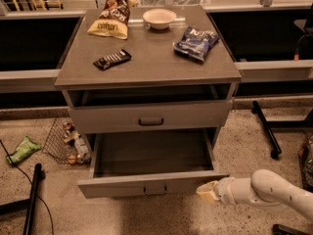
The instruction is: Close middle drawer
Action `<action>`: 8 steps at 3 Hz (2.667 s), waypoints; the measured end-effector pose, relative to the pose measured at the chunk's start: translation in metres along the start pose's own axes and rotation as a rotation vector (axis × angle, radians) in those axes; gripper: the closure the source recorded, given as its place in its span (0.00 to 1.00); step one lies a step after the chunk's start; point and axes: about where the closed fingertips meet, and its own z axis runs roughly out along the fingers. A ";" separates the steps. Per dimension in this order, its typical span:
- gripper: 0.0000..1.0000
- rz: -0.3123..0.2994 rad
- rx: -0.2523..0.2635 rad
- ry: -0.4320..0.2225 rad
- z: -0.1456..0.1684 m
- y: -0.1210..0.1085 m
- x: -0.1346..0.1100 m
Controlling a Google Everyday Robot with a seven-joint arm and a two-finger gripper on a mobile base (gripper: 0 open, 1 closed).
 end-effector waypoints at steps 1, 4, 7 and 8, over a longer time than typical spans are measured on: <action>1.00 0.000 0.000 0.000 0.000 0.000 0.000; 1.00 0.078 0.111 -0.146 0.017 -0.030 -0.025; 0.58 0.034 0.080 -0.185 0.035 -0.064 -0.063; 0.34 0.034 0.080 -0.185 0.035 -0.063 -0.062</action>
Offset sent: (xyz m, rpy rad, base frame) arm 0.0325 -0.0001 -0.0018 0.0341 -0.0646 -0.1439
